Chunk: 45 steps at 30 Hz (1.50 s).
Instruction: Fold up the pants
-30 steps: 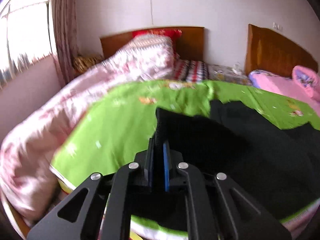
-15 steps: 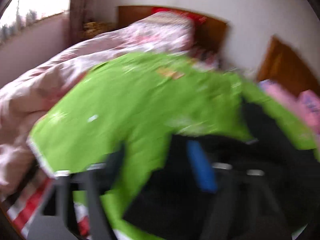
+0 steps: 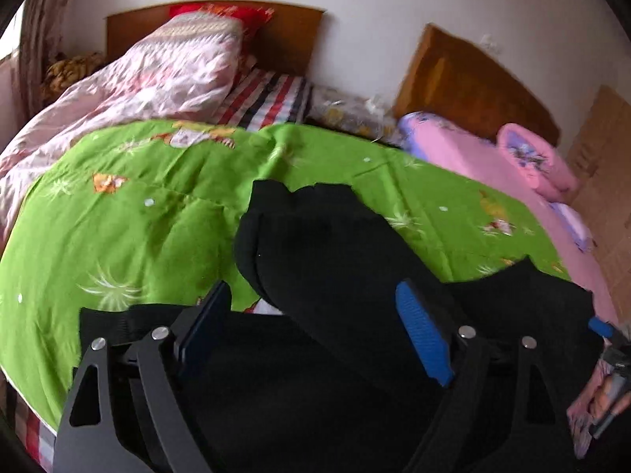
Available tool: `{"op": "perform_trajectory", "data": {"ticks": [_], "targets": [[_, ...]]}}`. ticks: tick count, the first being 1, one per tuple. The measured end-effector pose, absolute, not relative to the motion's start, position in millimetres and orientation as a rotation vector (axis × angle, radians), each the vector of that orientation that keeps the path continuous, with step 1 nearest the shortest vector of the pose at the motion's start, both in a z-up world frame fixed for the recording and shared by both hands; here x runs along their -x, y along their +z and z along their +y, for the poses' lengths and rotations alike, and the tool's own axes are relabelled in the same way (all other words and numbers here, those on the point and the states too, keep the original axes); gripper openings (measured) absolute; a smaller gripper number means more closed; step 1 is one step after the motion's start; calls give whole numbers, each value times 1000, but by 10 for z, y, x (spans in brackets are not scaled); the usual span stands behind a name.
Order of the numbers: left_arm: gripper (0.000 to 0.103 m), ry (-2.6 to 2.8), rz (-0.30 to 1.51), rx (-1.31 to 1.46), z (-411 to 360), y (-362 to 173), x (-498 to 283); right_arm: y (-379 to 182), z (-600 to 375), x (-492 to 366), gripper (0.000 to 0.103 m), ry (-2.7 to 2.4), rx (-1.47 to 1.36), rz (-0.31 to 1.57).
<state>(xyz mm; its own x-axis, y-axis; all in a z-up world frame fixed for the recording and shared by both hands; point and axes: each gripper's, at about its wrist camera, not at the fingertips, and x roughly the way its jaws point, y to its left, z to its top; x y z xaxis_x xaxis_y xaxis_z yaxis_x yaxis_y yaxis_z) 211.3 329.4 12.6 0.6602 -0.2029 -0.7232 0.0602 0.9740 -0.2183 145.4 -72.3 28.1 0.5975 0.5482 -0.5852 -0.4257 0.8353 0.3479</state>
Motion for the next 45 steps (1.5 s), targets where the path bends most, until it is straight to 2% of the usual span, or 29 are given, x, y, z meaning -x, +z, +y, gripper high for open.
{"op": "perform_trajectory", "data": {"ticks": [3,4,9,12,14,15,19,20,21,22,27,33,37,38,39,42,43,44,45], "targets": [[85,-37,873,231,3432,-14,-2131,292,-257,-2182,92,699,-249,827],[85,-10,873,264,3571,-87,-2117,152,-29,-2565,92,771,-302,927],[84,105,914,379,4245,-294,-1879,-385,780,-3597,90,786,-315,1137],[84,125,926,393,4502,-313,-1687,-659,1031,-3921,92,729,-330,1194],[85,111,921,378,4581,-294,-1549,-659,1126,-4032,74,814,-426,1201],[85,114,920,367,4607,-292,-1490,-686,1188,-4045,71,823,-443,1225],[85,110,920,375,4659,-358,-1439,-647,1480,-4046,77,801,-332,1231],[85,111,917,376,4633,-373,-1459,-622,1496,-4049,72,787,-318,1216],[85,119,915,369,4611,-385,-1469,-583,1507,-4038,37,774,-286,1188],[85,137,914,350,4573,-388,-1484,-553,1500,-4007,12,757,-259,1156],[85,94,861,280,4381,-217,-1553,-116,1192,-3711,12,775,-295,933],[86,32,871,-49,3988,-85,-1870,641,797,-3377,12,841,-363,725],[86,-146,970,-258,3756,-326,-2119,1041,603,-3183,12,872,-364,619],[89,-149,990,-312,3723,-423,-2166,1092,587,-3139,12,877,-352,608],[90,-163,950,-327,3735,-452,-2182,1106,574,-3095,12,876,-343,601],[72,-247,973,-200,3931,-459,-2250,1083,545,-2993,12,881,-330,599],[59,-255,963,-193,3967,-452,-2230,1070,528,-2964,12,873,-328,600],[42,-261,953,-197,3967,-436,-2204,1050,520,-2952,12,867,-326,599],[32,-268,935,-216,3945,-396,-2148,1032,507,-2936,12,863,-326,599]]}}
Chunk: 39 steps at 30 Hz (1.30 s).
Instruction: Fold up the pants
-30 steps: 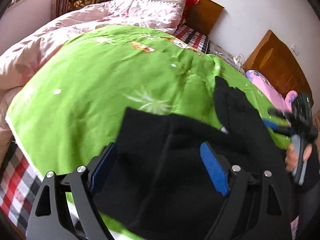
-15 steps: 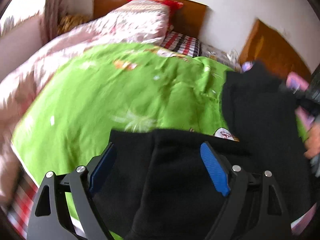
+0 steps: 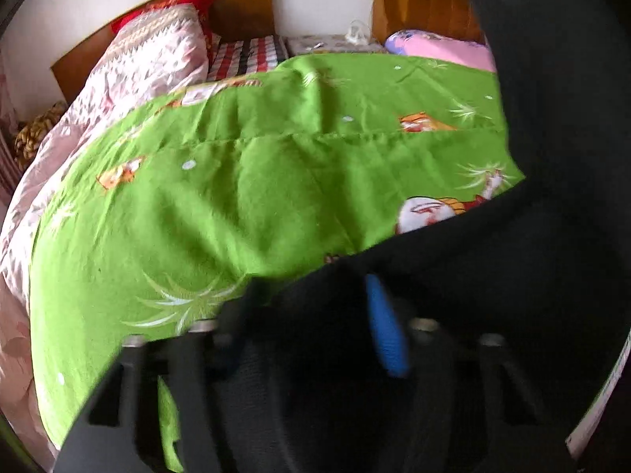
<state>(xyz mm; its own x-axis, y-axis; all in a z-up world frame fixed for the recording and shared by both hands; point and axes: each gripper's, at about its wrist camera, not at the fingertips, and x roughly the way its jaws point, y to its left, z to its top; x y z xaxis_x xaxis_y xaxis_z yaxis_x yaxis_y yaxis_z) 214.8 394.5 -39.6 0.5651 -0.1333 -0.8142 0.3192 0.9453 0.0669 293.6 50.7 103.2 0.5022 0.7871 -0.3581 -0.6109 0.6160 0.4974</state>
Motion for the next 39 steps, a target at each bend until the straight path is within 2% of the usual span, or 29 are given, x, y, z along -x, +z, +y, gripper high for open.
{"op": "perform_trajectory", "data": {"ticks": [1,2,6,8,11,13,15,16,21,24,27,30,31,33,39], "targets": [[16,-277,920,-239,3920,-365,-2098,1001,496,-2950,12,860,-335,604],[14,-264,905,-276,3877,-334,-2060,983,490,-2961,12,855,-340,608],[13,-156,795,-488,3588,-199,-1913,993,508,-2859,12,849,-329,595],[13,-120,746,-504,3528,-108,-1906,1033,518,-2813,12,855,-316,583],[15,-114,860,-567,3484,-258,-2098,1065,548,-2759,12,862,-301,575],[26,-101,943,-619,3477,-499,-2215,1060,559,-2737,12,870,-297,575],[73,10,877,-599,3576,-446,-2242,1062,595,-2714,12,877,-285,573],[102,111,825,-586,3681,-369,-2229,1066,623,-2695,12,882,-278,575],[101,255,676,-171,4461,129,-1728,1093,837,-2610,12,925,-233,562],[101,199,671,-24,4649,175,-1424,1067,1013,-2578,12,961,-240,571],[101,83,719,-62,4428,-15,-1142,1030,1240,-2522,12,990,-215,583],[102,148,846,-197,4204,-471,-1286,995,1528,-2431,12,1020,-179,600],[102,153,899,-159,4278,-641,-1397,978,1642,-2382,12,1029,-165,604],[102,120,896,51,4506,-657,-1441,936,1805,-2279,12,1042,-132,606],[101,135,617,508,5049,-390,-754,543,2475,-1863,18,1096,26,660]]}}
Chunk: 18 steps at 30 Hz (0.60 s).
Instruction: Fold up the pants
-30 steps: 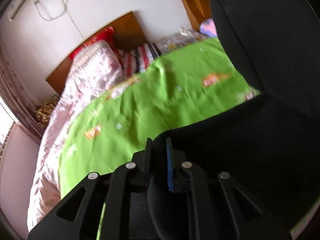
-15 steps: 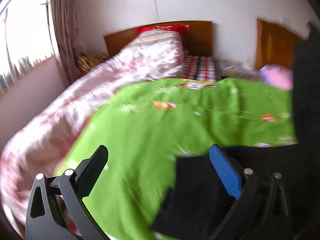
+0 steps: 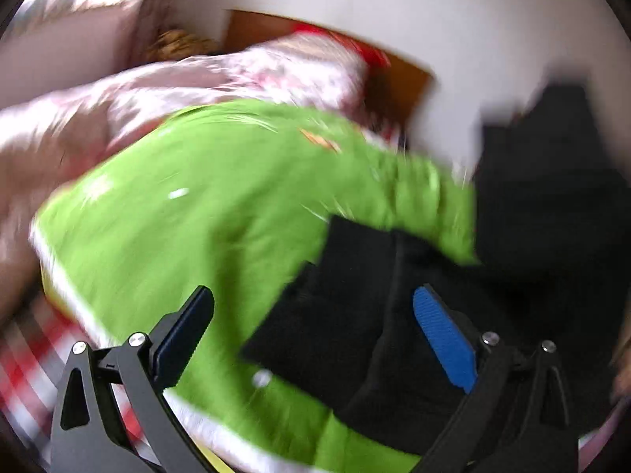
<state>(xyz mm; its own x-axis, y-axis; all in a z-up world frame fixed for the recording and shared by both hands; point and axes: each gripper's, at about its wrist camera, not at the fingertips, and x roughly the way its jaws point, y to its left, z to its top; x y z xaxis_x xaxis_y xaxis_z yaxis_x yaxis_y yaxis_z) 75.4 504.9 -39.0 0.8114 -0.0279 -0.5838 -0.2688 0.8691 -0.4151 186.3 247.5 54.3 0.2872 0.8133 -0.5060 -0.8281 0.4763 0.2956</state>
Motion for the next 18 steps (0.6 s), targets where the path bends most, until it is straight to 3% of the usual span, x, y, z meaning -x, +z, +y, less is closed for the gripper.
{"op": "perform_trajectory", "data": {"ticks": [2,3,4,6,12,18], "targets": [[101,174,583,632,5231,-452,-534,249,2691,-1786,21,1203,56,806],[101,182,584,666,5293,-491,-477,175,2720,-1769,34,1240,55,851],[101,187,595,676,5317,-531,-400,113,2702,-1747,59,1279,35,878],[101,197,619,677,5328,-594,-283,119,2593,-1752,84,1303,-10,863],[101,45,592,820,5274,-681,-57,437,1822,-2003,84,1260,-229,761],[100,-52,614,810,5073,-597,-429,412,1042,-1787,82,1027,-14,665]]}}
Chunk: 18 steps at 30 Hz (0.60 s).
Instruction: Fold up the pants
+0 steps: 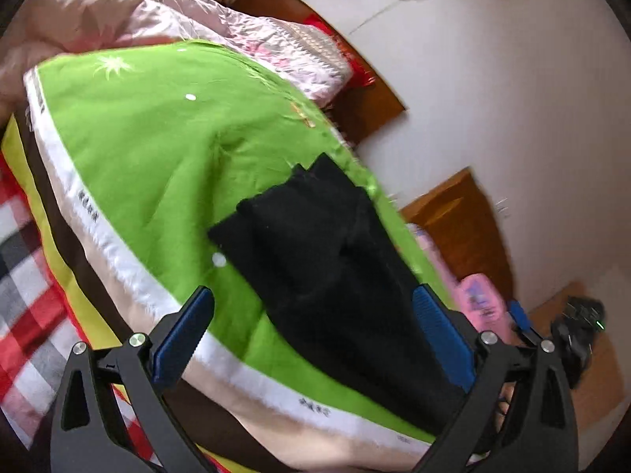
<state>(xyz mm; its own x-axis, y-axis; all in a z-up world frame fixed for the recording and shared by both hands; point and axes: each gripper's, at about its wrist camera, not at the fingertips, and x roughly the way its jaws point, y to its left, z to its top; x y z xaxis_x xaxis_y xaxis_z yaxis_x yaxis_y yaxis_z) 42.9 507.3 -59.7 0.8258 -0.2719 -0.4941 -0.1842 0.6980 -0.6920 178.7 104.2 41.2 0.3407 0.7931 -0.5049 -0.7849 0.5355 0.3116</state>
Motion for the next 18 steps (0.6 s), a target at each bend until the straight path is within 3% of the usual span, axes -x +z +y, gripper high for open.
{"op": "perform_trajectory", "data": {"ticks": [1,3,5,8,12,13,15,18], "targets": [[98,-41,624,809,5062,-628,-479,325,978,-1691,78,1005,46,665],[82,-37,630,829,5019,-676,-589,167,949,-1520,70,963,145,674],[58,-30,619,824,5002,-684,-638,-31,995,-1314,64,960,233,694],[35,-11,612,799,4886,-660,-722,-255,1087,-1082,56,1019,297,709],[32,25,670,742,4779,-628,-720,-508,1237,-981,48,1021,368,751],[34,28,679,753,4788,-641,-739,-526,1245,-945,45,1010,379,753],[49,49,681,775,4827,-679,-718,-558,1260,-905,44,990,408,737],[51,42,669,827,4876,-751,-677,-556,1266,-850,41,982,448,709]]}}
